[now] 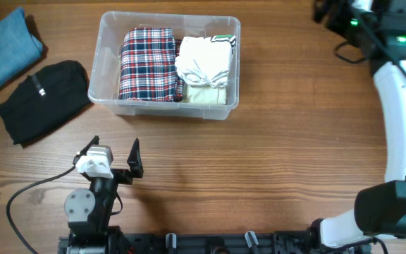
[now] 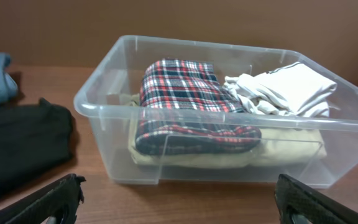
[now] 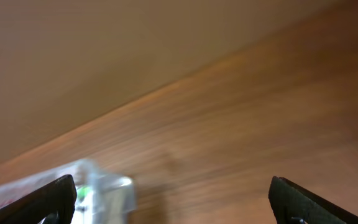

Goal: Pack container

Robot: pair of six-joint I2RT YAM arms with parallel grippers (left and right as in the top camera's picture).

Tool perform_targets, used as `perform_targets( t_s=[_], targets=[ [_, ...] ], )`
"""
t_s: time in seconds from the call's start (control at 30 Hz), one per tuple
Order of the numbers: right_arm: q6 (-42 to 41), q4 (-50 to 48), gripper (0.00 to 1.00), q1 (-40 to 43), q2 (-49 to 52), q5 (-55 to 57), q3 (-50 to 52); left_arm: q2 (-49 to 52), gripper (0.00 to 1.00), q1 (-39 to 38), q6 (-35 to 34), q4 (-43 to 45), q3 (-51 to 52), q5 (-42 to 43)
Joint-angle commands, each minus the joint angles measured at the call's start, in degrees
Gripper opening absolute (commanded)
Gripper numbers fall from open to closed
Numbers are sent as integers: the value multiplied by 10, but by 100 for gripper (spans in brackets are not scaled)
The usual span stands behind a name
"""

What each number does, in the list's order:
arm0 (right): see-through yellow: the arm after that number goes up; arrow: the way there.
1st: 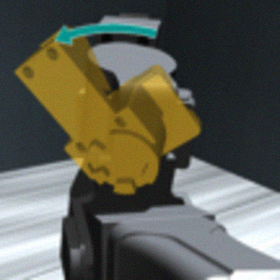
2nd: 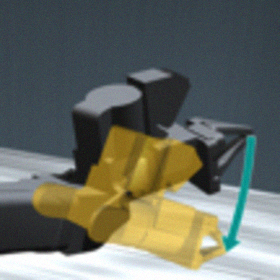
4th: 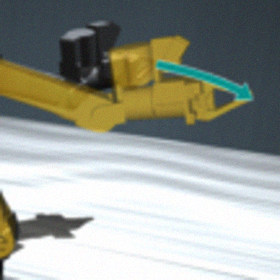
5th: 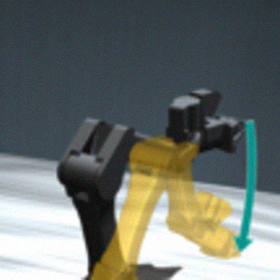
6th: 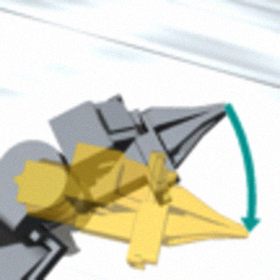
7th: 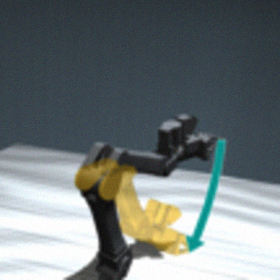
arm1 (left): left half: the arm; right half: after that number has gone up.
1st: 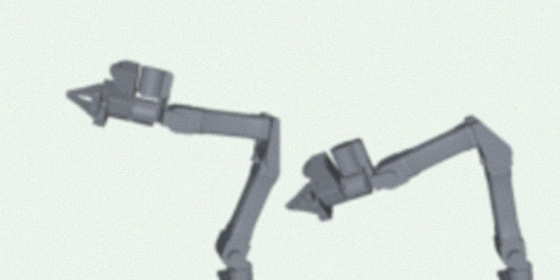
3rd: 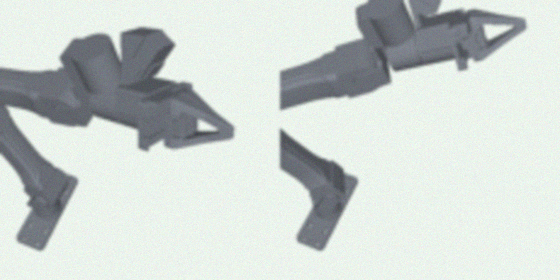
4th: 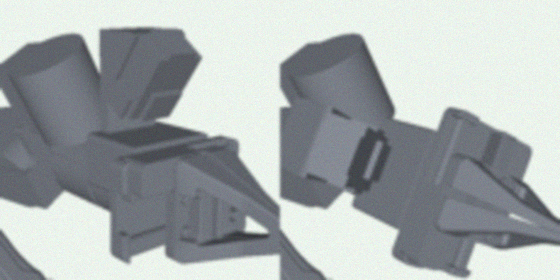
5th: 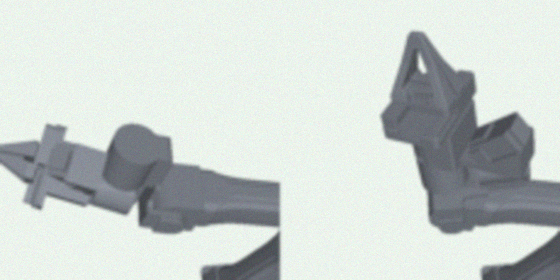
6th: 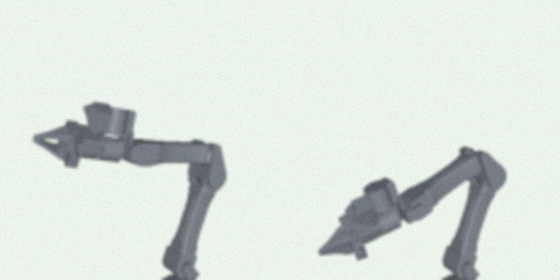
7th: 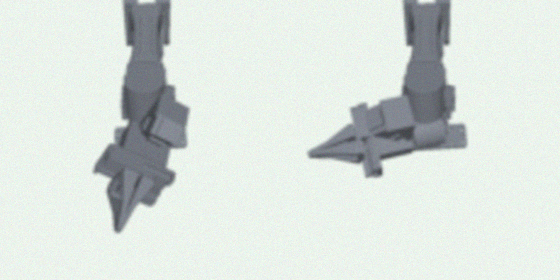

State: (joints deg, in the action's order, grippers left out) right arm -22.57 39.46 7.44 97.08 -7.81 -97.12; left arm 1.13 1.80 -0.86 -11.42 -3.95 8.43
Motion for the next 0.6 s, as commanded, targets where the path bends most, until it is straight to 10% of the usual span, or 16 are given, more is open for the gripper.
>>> perform_targets(
  t_s=[0.0, 0.4, 0.57],
  targets=[
    [-16, 16, 100, 56, 24, 23, -6, -3, 100, 4, 39, -1, 3, -29],
    [-16, 29, 100, 81, 29, 23, -6, -3, 100, 4, 0, 130, -20, 82],
    [-16, 28, 100, 81, 29, 23, -6, 127, 100, 4, -13, -22, -235, -4]
  ],
)
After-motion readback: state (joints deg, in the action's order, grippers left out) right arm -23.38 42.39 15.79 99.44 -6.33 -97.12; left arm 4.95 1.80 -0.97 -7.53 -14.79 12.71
